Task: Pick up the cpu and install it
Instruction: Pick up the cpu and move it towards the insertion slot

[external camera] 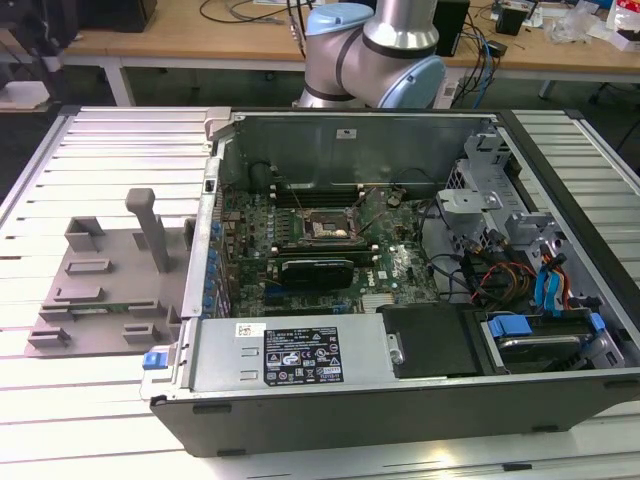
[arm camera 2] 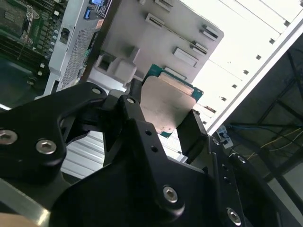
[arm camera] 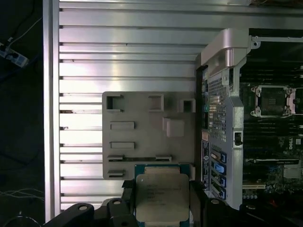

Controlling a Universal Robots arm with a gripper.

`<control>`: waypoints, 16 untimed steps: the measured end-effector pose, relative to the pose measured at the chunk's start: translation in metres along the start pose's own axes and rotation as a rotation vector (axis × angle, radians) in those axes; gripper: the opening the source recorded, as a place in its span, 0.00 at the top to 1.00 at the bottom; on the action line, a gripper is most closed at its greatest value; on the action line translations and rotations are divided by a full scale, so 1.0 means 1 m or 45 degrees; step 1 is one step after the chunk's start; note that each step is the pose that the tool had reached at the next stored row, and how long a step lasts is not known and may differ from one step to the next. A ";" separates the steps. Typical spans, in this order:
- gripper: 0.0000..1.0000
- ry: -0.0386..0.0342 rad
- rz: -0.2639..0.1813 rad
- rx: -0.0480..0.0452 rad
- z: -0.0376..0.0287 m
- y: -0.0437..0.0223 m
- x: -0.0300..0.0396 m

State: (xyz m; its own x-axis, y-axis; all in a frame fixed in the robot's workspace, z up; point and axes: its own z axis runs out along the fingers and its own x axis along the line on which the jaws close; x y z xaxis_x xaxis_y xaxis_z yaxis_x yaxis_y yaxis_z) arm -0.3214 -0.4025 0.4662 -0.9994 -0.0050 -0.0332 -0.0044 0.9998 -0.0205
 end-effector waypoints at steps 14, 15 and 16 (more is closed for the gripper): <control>0.45 0.0000 0.000 0.005 0.0420 0.0006 -0.0413; 0.45 0.0000 0.000 0.005 0.0440 0.0007 -0.0435; 0.45 -0.0001 0.000 0.006 0.0457 0.0007 -0.0453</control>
State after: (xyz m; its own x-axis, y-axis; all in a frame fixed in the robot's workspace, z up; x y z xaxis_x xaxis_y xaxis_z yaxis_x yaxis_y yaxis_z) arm -0.2745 -0.4025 0.4220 -0.9994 -0.0052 -0.0334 -0.0044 0.9997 -0.0248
